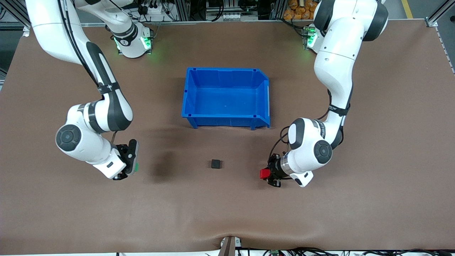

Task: Attach green and red cubes to black cube
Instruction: 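Carry the red cube with the left gripper toward the black cube, then lower the red cube against the black cube's side with the left gripper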

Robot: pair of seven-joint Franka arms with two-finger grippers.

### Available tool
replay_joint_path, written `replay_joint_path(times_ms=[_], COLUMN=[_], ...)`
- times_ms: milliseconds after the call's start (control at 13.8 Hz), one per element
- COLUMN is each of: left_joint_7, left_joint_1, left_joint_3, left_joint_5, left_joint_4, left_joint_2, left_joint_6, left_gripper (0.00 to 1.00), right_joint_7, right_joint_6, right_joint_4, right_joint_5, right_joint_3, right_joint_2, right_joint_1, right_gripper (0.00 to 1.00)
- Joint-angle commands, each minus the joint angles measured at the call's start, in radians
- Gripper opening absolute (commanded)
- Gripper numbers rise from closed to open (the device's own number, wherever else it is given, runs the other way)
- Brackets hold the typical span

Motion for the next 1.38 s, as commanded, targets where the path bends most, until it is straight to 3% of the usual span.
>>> replay_joint_path(times_ms=[0,145,436,799,1017,1308], left_joint_7=[-0.037,-0.109,-0.166,-0.199,-0.230,-0.284], left_joint_1=[-0.115,-0.164,-0.214,-0.244,-0.246,-0.248], left_joint_3=[0.089,0.125,0.129,0.128,0.128,0.126], left_joint_5=[-0.010,-0.008,-0.008,-0.010,-0.010,-0.010], left_joint_4=[0.024,0.025,0.035,0.120,0.176,0.213], left_joint_2=[0.018,0.033,0.053,0.124,0.144,0.165], left_joint_6=[0.001,0.003,0.039,0.045,0.050,0.049], left_gripper=[0.00,0.00,0.00,0.00,0.00,0.00], right_joint_7=[-0.015,-0.018,-0.021,-0.014,-0.011,-0.007], right_joint_6=[-0.011,-0.013,-0.013,-0.013,-0.016,-0.016], right_joint_4=[0.074,0.071,0.060,0.058,0.057,0.057], right_joint_5=[0.008,0.010,0.010,0.012,0.080,0.088], right_joint_3=[-0.007,-0.008,-0.007,-0.004,-0.004,-0.004], right_joint_2=[0.052,0.050,0.050,0.050,0.050,0.050], right_joint_1=[0.048,0.045,0.048,0.050,0.053,0.061], right_gripper=[0.00,0.00,0.00,0.00,0.00,0.00])
